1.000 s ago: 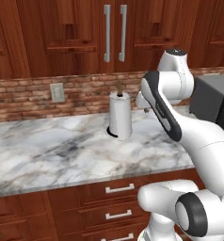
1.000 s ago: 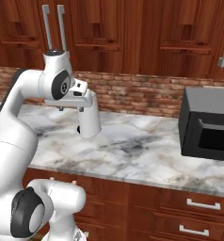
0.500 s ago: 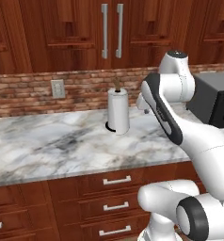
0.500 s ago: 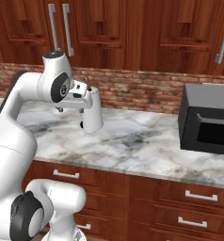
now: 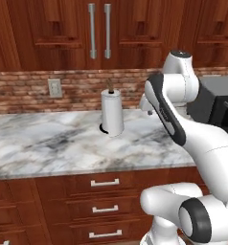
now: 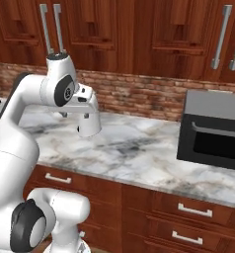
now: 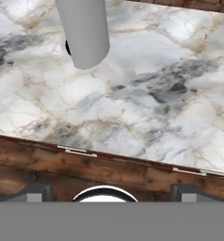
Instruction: Take a straw from the drawer in front and place it inside the glass cup on the dining counter.
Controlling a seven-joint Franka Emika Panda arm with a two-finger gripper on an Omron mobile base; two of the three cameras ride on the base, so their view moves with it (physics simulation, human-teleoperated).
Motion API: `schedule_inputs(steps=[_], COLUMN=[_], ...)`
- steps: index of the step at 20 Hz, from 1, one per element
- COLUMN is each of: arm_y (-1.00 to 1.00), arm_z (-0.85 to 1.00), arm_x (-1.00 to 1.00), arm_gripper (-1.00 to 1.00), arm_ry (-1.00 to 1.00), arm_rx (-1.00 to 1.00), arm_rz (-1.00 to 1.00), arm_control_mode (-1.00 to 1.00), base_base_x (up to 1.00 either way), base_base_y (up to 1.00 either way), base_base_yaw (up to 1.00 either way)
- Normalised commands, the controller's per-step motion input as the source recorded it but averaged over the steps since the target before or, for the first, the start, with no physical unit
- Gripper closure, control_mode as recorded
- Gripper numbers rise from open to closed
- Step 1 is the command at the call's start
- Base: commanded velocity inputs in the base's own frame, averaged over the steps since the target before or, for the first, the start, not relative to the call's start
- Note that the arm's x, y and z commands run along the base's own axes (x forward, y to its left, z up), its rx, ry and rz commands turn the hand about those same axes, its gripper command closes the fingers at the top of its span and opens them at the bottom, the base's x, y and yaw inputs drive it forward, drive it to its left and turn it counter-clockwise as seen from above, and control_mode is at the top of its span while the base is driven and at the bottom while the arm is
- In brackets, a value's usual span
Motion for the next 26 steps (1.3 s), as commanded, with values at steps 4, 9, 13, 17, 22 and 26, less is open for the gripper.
schedule_inputs(steps=[4, 9, 13, 17, 22, 26], arm_y=[0.00, 0.00, 0.00, 0.00, 0.00, 0.00], arm_z=[0.00, 0.00, 0.00, 0.00, 0.00, 0.00], arm_x=[0.00, 0.00, 0.00, 0.00, 0.00, 0.00], arm_gripper=[-1.00, -1.00, -1.00, -1.00, -1.00, -1.00], arm_ry=[0.00, 0.00, 0.00, 0.00, 0.00, 0.00], arm_rx=[0.00, 0.00, 0.00, 0.00, 0.00, 0.00], arm_rz=[0.00, 0.00, 0.00, 0.00, 0.00, 0.00], arm_control_mode=[1.00, 1.00, 1.00, 1.00, 1.00, 1.00], base_base_x=[-0.11, -0.06, -0.01, -0.01, -0.03, -0.18], base_base_y=[-0.68, -0.61, -0.59, -0.51, -0.14, 0.00], base_base_yaw=[0.23, 0.31, 0.37, 0.36, 0.23, 0.04])
